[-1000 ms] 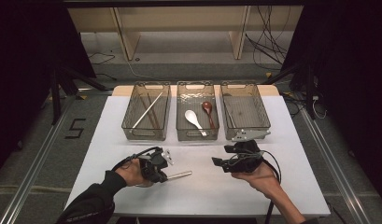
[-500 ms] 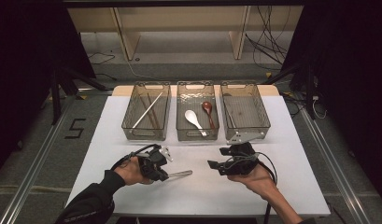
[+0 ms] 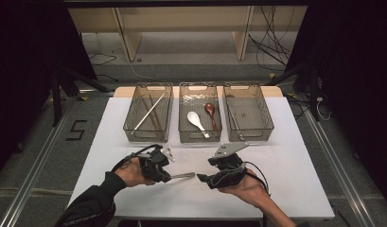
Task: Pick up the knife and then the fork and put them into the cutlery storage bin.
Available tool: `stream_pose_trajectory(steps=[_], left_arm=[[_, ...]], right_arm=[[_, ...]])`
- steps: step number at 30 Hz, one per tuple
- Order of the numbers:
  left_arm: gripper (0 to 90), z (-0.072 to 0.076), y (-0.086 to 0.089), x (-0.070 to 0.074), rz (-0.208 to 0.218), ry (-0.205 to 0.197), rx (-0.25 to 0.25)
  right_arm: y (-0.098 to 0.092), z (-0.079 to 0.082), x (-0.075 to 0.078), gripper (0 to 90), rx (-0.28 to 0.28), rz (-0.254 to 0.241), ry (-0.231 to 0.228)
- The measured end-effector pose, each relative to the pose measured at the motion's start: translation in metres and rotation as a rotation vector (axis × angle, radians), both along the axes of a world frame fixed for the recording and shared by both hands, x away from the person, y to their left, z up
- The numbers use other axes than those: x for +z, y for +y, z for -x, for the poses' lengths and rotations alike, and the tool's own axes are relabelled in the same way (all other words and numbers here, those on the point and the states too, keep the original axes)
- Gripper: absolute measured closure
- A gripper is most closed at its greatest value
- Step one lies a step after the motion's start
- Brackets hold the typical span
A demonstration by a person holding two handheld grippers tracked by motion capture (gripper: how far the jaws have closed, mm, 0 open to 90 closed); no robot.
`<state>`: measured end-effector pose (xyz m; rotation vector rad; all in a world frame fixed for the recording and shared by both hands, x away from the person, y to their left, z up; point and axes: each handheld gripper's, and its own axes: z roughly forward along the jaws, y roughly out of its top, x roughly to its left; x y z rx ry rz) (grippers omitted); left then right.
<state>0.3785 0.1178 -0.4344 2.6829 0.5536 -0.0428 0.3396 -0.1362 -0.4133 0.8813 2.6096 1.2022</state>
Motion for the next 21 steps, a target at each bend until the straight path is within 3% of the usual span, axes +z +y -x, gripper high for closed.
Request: stream_pose_trajectory(steps=[5, 16, 21], left_arm=[[83.5, 0.001, -0.002, 0.007, 0.018, 0.000, -0.004], [83.5, 0.007, -0.011, 0.025, 0.046, -0.020, -0.022], [83.5, 0.010, -0.017, 0.034, 0.060, -0.025, -0.035]], right_arm=[[0.002, 0.002, 0.001, 33.2, 0.009, -0.005, -0.022], [0.018, 0.010, -0.003, 33.2, 0.062, 0.035, -0.065], [0.028, 0.016, -0.005, 33.2, 0.085, 0.064, -0.112]])
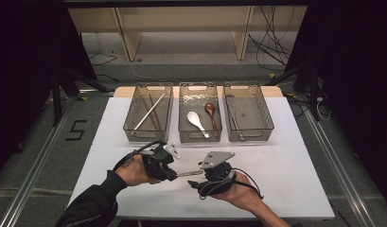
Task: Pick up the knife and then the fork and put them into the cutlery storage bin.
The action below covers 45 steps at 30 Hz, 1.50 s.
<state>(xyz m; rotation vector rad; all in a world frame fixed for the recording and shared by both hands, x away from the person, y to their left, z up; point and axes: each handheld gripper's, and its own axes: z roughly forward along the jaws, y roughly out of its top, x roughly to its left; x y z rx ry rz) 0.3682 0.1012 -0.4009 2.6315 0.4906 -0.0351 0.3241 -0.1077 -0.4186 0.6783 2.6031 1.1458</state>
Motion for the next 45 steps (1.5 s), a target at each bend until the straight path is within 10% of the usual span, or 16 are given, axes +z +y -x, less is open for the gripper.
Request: stream_pose_trajectory(steps=[17, 30, 45], left_arm=[[83.4, 0.008, -0.011, 0.014, 0.036, 0.015, -0.043], [83.4, 0.010, -0.016, 0.011, 0.040, 0.045, -0.067], [84.2, 0.012, -0.020, 0.003, 0.023, 0.090, -0.104]], right_arm=[[0.017, 0.011, -0.006, 39.9, 0.048, 0.131, -0.153], [0.021, 0.016, -0.009, 66.0, 0.099, 0.188, -0.208], [0.026, 0.024, -0.016, 85.1, 0.277, 0.304, -0.263]])
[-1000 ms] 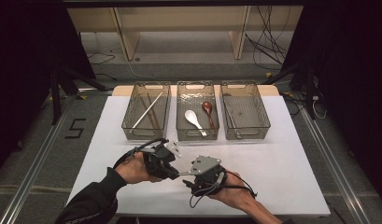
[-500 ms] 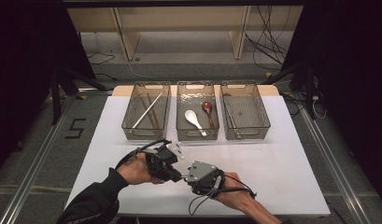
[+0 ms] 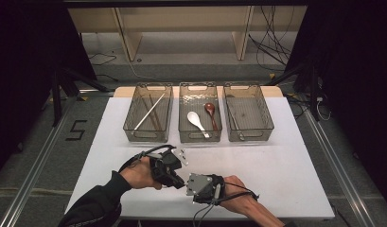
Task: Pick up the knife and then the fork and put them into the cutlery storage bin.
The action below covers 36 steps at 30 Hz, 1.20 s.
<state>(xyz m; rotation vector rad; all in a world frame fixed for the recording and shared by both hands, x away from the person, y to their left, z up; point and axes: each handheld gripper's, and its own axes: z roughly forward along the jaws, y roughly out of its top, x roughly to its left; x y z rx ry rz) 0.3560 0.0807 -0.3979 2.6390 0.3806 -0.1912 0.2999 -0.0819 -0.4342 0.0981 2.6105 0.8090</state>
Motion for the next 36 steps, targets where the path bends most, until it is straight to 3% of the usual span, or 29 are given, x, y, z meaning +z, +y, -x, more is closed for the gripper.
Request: stream_pose_trajectory(steps=[3, 8, 15, 17, 20, 24, 26, 30, 36], left_arm=[[81.8, -0.002, 0.001, 0.000, 0.020, -0.010, 0.011], [73.9, -0.006, 0.009, 0.011, 0.087, -0.047, 0.058], [58.1, -0.010, 0.024, 0.025, 0.184, -0.158, 0.129], [56.9, -0.012, 0.029, 0.028, 0.200, -0.166, 0.146], [50.4, -0.015, 0.038, 0.032, 0.229, -0.186, 0.195], [41.1, -0.018, 0.050, 0.036, 0.314, -0.216, 0.266], [37.0, -0.018, 0.053, 0.036, 0.362, -0.207, 0.297], [30.8, -0.016, 0.056, 0.033, 0.366, -0.223, 0.330], [25.1, -0.013, 0.070, 0.023, 0.413, -0.241, 0.399]], right_arm=[[0.000, 0.002, -0.001, 87.7, 0.024, 0.034, -0.016], [-0.003, 0.001, 0.000, 88.0, 0.013, 0.025, 0.002], [-0.013, -0.007, 0.005, 88.1, -0.024, 0.012, -0.010], [-0.015, -0.009, 0.006, 88.1, -0.037, 0.020, -0.016], [-0.019, -0.010, 0.005, 88.1, -0.069, -0.002, -0.005], [-0.026, -0.017, 0.006, 88.0, -0.099, 0.012, -0.005], [-0.030, -0.020, 0.007, 88.0, -0.127, 0.008, -0.004], [-0.041, -0.030, 0.010, 88.0, -0.186, 0.003, -0.008], [-0.066, -0.048, 0.019, 88.0, -0.317, -0.058, 0.008]])
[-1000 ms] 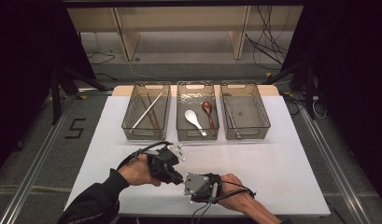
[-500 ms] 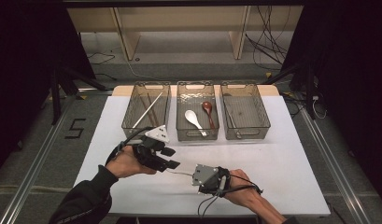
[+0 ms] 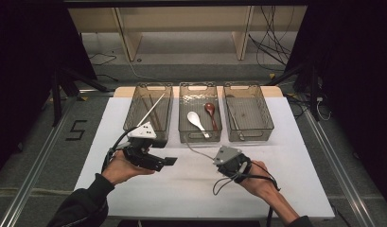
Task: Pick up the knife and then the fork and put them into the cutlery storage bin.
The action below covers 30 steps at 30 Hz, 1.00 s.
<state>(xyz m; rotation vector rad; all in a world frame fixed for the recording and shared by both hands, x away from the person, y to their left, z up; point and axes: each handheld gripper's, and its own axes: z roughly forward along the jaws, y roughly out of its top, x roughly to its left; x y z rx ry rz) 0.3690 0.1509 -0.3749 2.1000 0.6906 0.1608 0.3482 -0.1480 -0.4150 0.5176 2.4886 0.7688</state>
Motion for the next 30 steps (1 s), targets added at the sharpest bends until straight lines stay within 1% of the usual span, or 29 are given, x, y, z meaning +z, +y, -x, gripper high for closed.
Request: stream_pose_trajectory(steps=[2, 3, 5, 7, 9, 14, 16, 18, 20, 23, 25, 28, 30], left_arm=[[24.0, 0.001, 0.006, -0.005, 0.029, 0.000, 0.036], [23.9, 0.002, 0.009, -0.007, 0.039, -0.001, 0.050], [22.8, 0.003, 0.013, -0.010, 0.057, 0.001, 0.072], [22.0, 0.005, 0.018, -0.014, 0.062, -0.003, 0.095], [21.4, 0.006, 0.021, -0.016, 0.066, -0.015, 0.112], [21.1, 0.009, 0.032, -0.020, 0.095, -0.033, 0.162], [20.4, 0.010, 0.035, -0.022, 0.100, -0.043, 0.181], [20.4, 0.013, 0.038, -0.023, 0.104, -0.057, 0.191], [19.7, 0.014, 0.041, -0.024, 0.101, -0.060, 0.198], [18.7, 0.018, 0.046, -0.026, 0.112, -0.082, 0.213], [18.2, 0.020, 0.049, -0.028, 0.116, -0.088, 0.221], [17.4, 0.020, 0.051, -0.031, 0.107, -0.093, 0.232], [17.3, 0.021, 0.053, -0.031, 0.115, -0.096, 0.241]], right_arm=[[-0.009, -0.007, 0.004, 88.0, -0.042, -0.036, 0.002], [-0.014, -0.011, 0.007, 88.0, -0.071, -0.056, 0.007], [-0.021, -0.016, 0.010, 87.9, -0.105, -0.084, 0.015], [-0.030, -0.024, 0.014, 87.9, -0.141, -0.116, 0.021], [-0.038, -0.030, 0.016, 87.9, -0.174, -0.135, 0.028], [-0.055, -0.046, 0.025, 87.9, -0.261, -0.188, 0.048], [-0.063, -0.056, 0.030, 87.9, -0.294, -0.215, 0.051], [-0.068, -0.065, 0.034, 87.9, -0.329, -0.226, 0.052], [-0.075, -0.076, 0.038, 87.9, -0.369, -0.253, 0.067], [-0.083, -0.092, 0.041, 87.8, -0.424, -0.279, 0.078], [-0.088, -0.101, 0.043, 87.8, -0.458, -0.297, 0.086], [-0.093, -0.113, 0.043, 87.8, -0.502, -0.304, 0.099], [-0.095, -0.119, 0.043, 87.7, -0.520, -0.303, 0.108]])
